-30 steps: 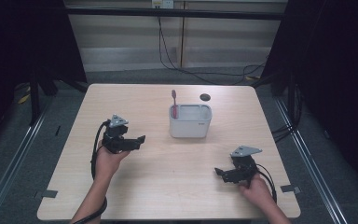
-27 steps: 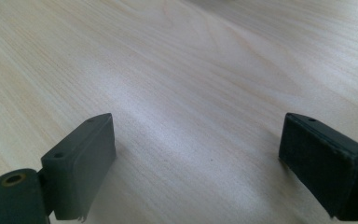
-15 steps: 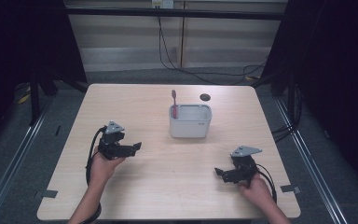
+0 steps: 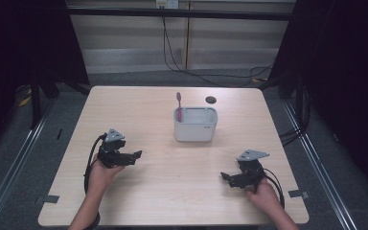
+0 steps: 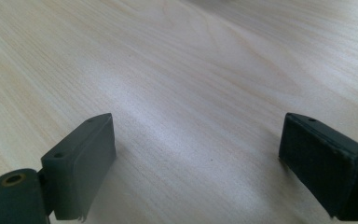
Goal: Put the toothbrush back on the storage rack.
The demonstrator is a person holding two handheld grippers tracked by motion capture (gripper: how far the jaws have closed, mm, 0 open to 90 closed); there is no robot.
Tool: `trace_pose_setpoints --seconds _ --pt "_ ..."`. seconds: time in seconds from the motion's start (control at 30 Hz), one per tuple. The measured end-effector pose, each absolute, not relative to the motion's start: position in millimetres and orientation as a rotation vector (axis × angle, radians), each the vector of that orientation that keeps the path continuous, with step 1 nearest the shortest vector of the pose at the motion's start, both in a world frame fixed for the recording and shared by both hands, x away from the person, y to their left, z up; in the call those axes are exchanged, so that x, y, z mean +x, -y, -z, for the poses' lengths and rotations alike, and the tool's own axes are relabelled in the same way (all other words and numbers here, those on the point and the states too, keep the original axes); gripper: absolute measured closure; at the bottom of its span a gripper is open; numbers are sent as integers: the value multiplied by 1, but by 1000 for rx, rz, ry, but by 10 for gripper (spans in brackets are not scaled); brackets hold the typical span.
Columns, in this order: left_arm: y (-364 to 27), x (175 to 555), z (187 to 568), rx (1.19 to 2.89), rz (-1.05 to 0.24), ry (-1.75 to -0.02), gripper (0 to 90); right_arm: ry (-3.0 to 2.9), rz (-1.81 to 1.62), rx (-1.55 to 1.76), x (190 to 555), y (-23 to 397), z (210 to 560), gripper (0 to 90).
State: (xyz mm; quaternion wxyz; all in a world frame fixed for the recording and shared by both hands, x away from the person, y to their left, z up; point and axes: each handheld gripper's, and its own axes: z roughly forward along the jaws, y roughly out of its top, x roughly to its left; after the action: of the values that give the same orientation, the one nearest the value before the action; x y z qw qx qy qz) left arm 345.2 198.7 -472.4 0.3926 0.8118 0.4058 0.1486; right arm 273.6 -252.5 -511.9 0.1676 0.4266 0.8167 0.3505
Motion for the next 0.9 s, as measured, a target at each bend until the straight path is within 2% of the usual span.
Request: trace_pose_setpoints --seconds 0.9 --pt "-213 338 491 2139 -371 -1040 173 -2323 -997 1214 274 253 512 101"
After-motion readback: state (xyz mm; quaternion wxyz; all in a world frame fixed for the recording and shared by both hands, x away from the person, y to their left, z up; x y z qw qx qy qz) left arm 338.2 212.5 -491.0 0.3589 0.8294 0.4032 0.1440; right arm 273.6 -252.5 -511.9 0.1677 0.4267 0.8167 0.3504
